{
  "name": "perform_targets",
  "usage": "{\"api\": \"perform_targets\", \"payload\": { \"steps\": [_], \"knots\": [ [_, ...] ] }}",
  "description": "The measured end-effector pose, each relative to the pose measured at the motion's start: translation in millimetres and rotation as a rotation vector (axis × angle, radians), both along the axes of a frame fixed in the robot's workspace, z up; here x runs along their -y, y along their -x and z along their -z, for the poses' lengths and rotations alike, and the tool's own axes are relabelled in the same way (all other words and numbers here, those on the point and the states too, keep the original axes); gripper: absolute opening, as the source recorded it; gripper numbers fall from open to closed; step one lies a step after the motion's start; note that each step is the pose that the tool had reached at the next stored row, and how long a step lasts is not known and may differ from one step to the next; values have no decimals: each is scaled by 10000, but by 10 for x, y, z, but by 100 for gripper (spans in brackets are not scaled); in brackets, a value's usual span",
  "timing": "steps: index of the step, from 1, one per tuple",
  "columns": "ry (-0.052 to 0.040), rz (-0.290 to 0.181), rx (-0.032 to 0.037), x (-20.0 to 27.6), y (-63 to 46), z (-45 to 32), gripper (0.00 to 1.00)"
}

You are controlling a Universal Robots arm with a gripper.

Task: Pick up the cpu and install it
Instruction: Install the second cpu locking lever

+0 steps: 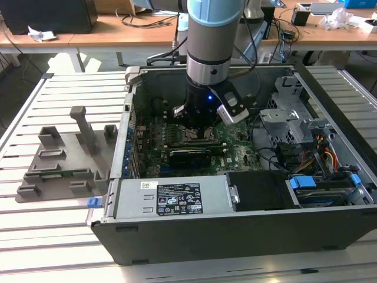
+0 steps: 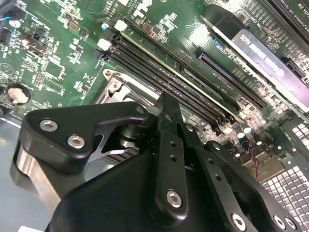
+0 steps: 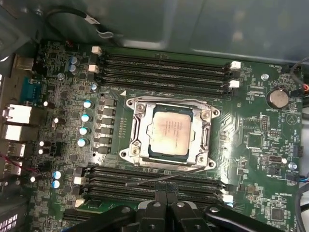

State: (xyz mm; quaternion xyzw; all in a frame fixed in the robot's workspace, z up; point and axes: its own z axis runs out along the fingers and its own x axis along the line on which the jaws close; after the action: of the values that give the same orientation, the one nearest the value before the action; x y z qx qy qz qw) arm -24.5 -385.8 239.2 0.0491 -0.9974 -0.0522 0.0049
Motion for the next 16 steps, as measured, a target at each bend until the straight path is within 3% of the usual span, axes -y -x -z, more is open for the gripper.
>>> {"api": "perform_targets", "payload": {
  "steps": [7,10,13,16],
  "knots": [
    [-34,0,0,0,47,129,11],
    [-37,0,1,-2,78,231,11],
    [-34,0,0,28,78,246,11],
    [-33,0,-14,55,-12,246,11]
  ]
}}
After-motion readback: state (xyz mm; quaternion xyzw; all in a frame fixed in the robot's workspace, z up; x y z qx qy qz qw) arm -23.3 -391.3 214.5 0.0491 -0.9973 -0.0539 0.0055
